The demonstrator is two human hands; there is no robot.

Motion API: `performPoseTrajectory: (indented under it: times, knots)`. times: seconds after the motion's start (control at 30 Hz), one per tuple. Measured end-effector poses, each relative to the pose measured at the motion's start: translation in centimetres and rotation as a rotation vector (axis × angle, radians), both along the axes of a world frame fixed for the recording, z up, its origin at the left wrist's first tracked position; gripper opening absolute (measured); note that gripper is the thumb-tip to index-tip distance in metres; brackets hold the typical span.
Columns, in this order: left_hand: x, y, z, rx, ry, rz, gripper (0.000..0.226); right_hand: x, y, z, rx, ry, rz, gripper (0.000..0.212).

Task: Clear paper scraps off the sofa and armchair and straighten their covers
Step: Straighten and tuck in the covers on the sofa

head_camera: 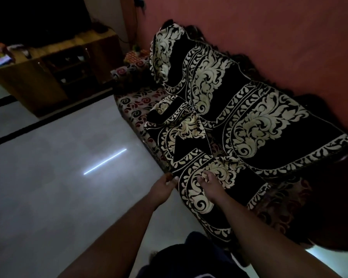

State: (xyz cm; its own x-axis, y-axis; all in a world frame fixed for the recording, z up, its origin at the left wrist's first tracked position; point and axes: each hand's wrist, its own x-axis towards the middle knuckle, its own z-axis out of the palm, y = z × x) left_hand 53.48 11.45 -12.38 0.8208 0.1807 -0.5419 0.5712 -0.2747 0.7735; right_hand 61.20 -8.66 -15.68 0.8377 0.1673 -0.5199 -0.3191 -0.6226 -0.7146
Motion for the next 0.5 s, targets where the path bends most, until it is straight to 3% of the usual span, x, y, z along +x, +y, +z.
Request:
performPoseTrajectory:
  times: [0.2, 0.33, 0.43, 0.5]
  knots:
    - [5.1, 4.5, 0.1, 0.041, 0.018, -0.1, 0.055, 3.2, 3.9, -1.5, 0.041, 0.053, -0.051, 0.066]
    - [10.2, 7.6, 0.0, 0.068, 0.044, -0.087, 0.034, 7.7, 8.0, -2.4, 0.084, 0.068, -0.117, 0.067]
    - [14.4, 10.5, 0.9, 0.107, 0.047, -0.152, 0.061, 11.8, 11.4, -2.6, 0.105, 0.106, -0.148, 0.066]
    - [16.6, 12.5, 1.2, 0.147, 0.032, -0.157, 0.068, 13.9, 13.4, -2.6, 0.108, 0.142, -0.105, 0.067]
